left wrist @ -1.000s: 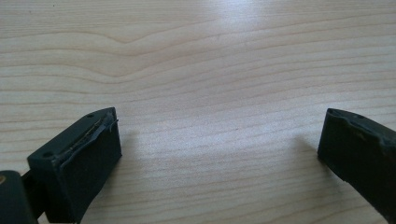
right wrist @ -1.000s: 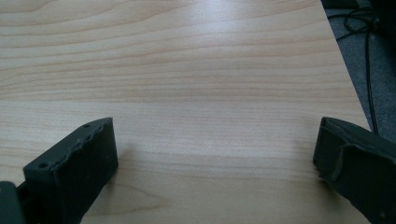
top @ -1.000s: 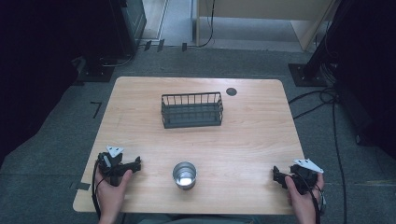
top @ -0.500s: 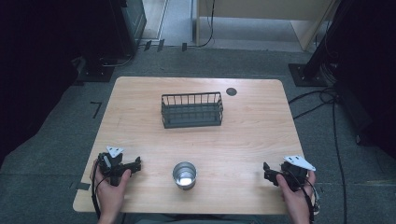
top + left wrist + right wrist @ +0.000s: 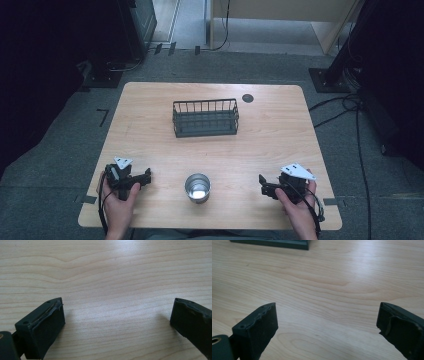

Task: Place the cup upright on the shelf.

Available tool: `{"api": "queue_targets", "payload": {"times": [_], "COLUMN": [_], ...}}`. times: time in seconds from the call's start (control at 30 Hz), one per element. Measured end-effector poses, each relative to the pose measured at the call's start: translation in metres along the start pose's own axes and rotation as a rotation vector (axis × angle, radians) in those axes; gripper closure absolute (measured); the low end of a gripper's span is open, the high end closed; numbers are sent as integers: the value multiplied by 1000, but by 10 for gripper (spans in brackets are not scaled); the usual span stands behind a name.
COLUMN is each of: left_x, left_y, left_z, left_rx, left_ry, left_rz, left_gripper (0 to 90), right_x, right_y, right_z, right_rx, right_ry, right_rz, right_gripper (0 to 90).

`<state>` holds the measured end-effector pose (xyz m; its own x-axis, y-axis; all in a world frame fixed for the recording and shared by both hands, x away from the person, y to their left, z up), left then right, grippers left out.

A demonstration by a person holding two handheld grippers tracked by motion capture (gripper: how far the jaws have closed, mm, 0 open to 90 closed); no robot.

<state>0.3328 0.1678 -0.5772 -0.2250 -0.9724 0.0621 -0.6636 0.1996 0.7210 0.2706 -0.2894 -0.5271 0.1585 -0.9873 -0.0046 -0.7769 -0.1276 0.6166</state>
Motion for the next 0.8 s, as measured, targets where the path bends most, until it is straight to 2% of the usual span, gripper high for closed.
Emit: {"api": "queue_targets", "payload": {"times": [0.07, 0.1, 0.13, 0.23, 0.27, 0.3, 0.4, 0.63, 0.67, 0.7, 0.8], "left_x": [0, 0, 0, 0, 0, 0, 0, 0, 0, 0, 0], "left_y": [0, 0, 0, 0, 0, 0, 0, 0, 0, 0, 0], "left_z": [0, 0, 0, 0, 0, 0, 0, 0, 0, 0, 0], "left_rx": [0, 0, -1, 0, 0, 0, -1, 0, 0, 0, -1], "left_ry": [0, 0, 0, 0, 0, 0, -1, -1, -1, -1, -1], "left_rz": [0, 0, 0, 0, 0, 0, 0, 0, 0, 0, 0], "left_gripper": [0, 0, 0, 0, 0, 0, 0, 0, 0, 0, 0], "right_x": [-14, -14, -22, -29, -38, -38, -52, -69, -75, -75, -87], "right_y": [0, 0, 0, 0, 1, 1, 2, 4, 5, 5, 5], "right_z": [-3, -3, -5, -7, -10, -10, -13, -18, -19, -19, -23], "right_rx": [3, 3, 5, 8, 7, 7, 12, 20, 22, 22, 26], "right_ry": [15, 15, 27, 36, 44, 44, 62, 88, 101, 101, 115], "right_rz": [-26, -26, -41, -52, -73, -73, -101, -136, -147, -147, -168], "right_gripper": [33, 33, 33, 32, 32, 32, 33, 33, 33, 33, 33]}}
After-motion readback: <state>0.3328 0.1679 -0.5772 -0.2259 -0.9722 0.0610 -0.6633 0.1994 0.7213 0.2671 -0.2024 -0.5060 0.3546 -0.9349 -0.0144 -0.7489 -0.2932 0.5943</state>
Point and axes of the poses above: each handheld gripper's, and its own axes: y roughly backward along the jaws, z roughly out of its underside, x roughly to its right, the point moved 8 cm from there along -y, roughly forward along the jaws, and after that the axes turned 6 degrees about z, right-handed, at the moved point
